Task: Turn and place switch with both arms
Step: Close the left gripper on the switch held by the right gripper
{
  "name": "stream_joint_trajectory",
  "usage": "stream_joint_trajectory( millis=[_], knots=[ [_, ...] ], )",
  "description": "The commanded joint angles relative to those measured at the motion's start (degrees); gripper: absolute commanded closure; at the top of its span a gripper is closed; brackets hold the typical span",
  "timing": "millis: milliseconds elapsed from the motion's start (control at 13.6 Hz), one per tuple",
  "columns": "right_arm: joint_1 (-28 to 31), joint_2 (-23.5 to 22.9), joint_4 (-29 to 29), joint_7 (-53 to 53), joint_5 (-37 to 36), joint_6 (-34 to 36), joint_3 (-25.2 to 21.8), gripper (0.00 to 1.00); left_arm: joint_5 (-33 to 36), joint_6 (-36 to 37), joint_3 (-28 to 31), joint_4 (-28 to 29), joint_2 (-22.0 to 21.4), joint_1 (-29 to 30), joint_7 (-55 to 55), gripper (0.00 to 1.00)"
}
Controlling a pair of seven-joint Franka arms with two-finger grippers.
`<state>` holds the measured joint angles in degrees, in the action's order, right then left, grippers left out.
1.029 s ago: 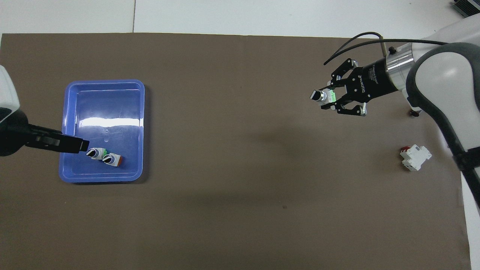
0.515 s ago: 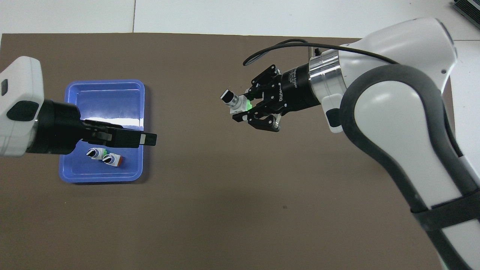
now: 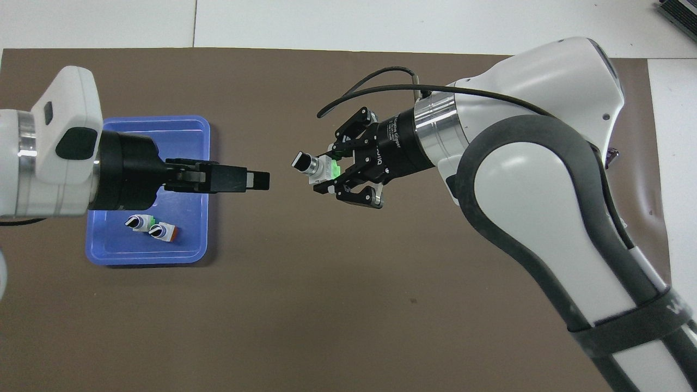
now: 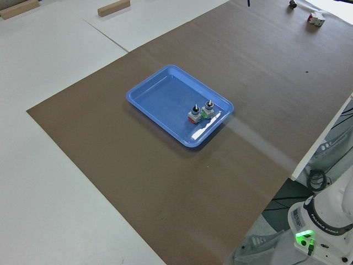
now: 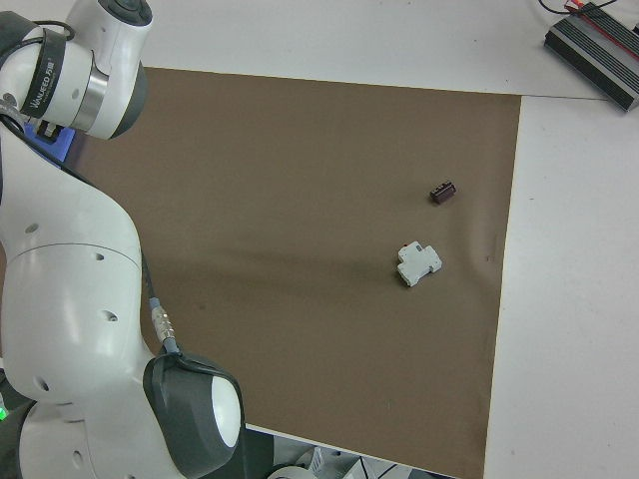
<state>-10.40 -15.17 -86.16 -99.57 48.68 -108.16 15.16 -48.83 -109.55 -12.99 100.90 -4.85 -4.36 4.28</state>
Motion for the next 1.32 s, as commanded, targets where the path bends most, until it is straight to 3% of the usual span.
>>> stream_joint_trajectory(
  millis=[0,515,588,662,956,1250],
  knots=[
    [0.29,2.16,-2.79,2.45,0.81,-0.29,0.13,1.0,-1.01,-1.37,-0.28,-0.44,0.81,-1.0,-1.38,0.56],
    [0.2,2.6,-3.49,3.15,0.72,-1.09,0.04,1.0,-0.3,2.06,-1.16,-1.06,0.63,-1.0,-3.05,0.58],
    [0.2,2.6,-3.49,3.15,0.72,-1.09,0.04,1.0,-0.3,2.32,-1.16,-0.97,0.63,-1.0,-3.05,0.72],
    [0.2,2.6,-3.49,3.15,0.72,-1.09,0.04,1.0,-0.3,2.59,-0.98,-1.06,0.63,-1.0,-3.57,1.0],
    [0.2,2.6,-3.49,3.06,0.63,-1.17,0.04,1.0,1.63,2.33,-1.16,-1.67,0.81,-1.0,-9.19,1.0],
    [0.2,2.6,-3.4,3.06,0.63,-1.17,0.04,1.0,1.37,2.15,-2.73,-1.94,0.46,-1.09,-28.91,1.0]
  ],
)
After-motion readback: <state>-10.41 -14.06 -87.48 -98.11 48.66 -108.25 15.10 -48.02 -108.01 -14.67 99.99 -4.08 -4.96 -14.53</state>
